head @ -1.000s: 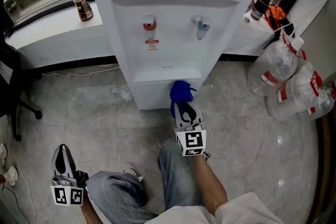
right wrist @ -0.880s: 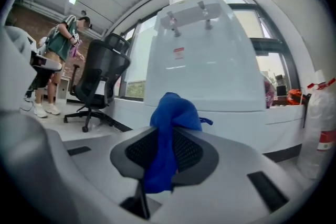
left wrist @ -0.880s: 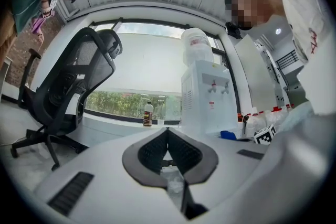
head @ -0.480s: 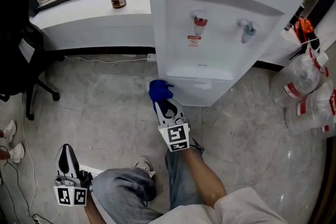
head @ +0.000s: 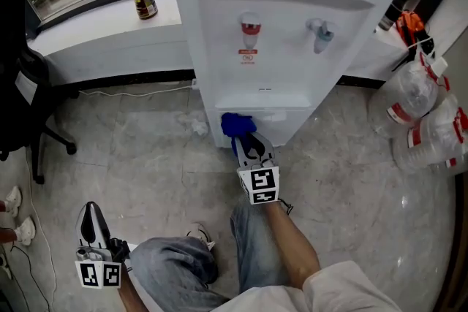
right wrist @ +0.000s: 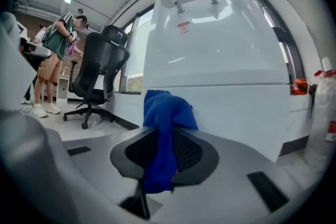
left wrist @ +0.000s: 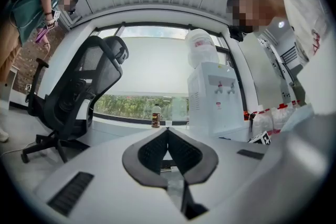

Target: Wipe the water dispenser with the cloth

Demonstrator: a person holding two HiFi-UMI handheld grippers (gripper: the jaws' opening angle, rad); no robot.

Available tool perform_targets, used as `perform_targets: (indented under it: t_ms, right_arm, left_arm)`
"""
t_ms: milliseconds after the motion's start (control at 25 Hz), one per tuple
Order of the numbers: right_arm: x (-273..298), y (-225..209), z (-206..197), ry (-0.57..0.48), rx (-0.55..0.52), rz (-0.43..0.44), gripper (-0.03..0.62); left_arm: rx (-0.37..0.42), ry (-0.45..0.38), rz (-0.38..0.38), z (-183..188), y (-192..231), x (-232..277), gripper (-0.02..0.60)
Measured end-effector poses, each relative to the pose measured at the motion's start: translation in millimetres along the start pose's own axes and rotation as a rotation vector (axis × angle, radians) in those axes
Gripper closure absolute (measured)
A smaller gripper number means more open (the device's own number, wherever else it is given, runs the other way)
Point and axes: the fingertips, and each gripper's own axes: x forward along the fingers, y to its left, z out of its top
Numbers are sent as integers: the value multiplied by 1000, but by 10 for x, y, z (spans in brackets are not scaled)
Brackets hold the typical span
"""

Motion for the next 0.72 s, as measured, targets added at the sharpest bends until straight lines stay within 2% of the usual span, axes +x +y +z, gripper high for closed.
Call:
perform_targets:
  t_ms: [240, 480, 600, 720]
  right_arm:
    - [-388, -861, -155, 21, 22, -167, 505]
    - [-804, -1635, -326, 47, 47, -329, 505]
    - [-917, -1793, -366, 56, 44, -356, 505]
    - [-924, -1664, -353, 47, 33, -326, 505]
  left_arm:
    - [-11, 2, -91, -66, -327, 260, 571]
    - [-5, 7, -130, -77, -472, 335, 571]
    - [-3, 7, -134, -72, -512, 329, 571]
    - [-1, 8, -123, -83, -531, 279, 571]
